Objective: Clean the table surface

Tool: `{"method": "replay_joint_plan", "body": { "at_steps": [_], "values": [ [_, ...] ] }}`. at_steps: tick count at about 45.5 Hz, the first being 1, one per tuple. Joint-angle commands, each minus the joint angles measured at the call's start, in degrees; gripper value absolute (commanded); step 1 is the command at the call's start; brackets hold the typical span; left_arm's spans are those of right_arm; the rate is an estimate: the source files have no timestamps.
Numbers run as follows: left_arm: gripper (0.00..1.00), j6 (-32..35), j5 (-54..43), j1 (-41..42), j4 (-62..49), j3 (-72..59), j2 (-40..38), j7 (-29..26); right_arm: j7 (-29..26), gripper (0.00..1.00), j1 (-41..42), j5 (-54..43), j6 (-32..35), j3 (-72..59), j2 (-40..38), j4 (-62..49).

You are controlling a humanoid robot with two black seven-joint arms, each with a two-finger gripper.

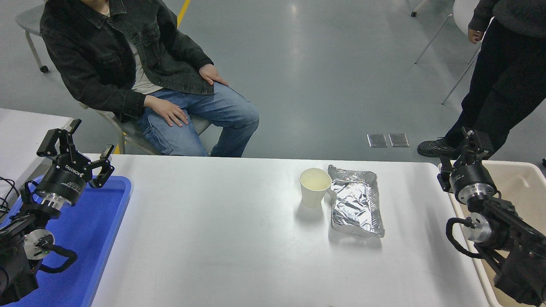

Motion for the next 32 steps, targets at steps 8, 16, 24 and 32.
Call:
{"method": "replay_joint_plan", "body": {
  "at_steps": [8, 16, 24, 32],
  "values": [
    [1.00, 0.0, 0.0, 0.0, -0.1, 0.0, 0.0, 0.0, 0.0, 1.00, 0.0, 0.0, 0.0, 0.0, 0.3, 0.1],
    [1.00, 0.0, 0.0, 0.0, -0.1, 0.0, 0.0, 0.0, 0.0, 1.00, -0.1, 0.0, 0.1, -0.1, 0.2, 0.0],
    [1.00, 0.0, 0.0, 0.0, 0.0, 0.0, 0.0, 0.0, 0.0, 1.00, -0.1, 0.0, 0.1, -0.1, 0.2, 0.0],
    [1.00, 0.0, 0.0, 0.0, -0.1, 0.0, 0.0, 0.0, 0.0, 1.00, 0.0, 0.0, 0.1, -0.2, 0.3, 0.1]
  ]
}}
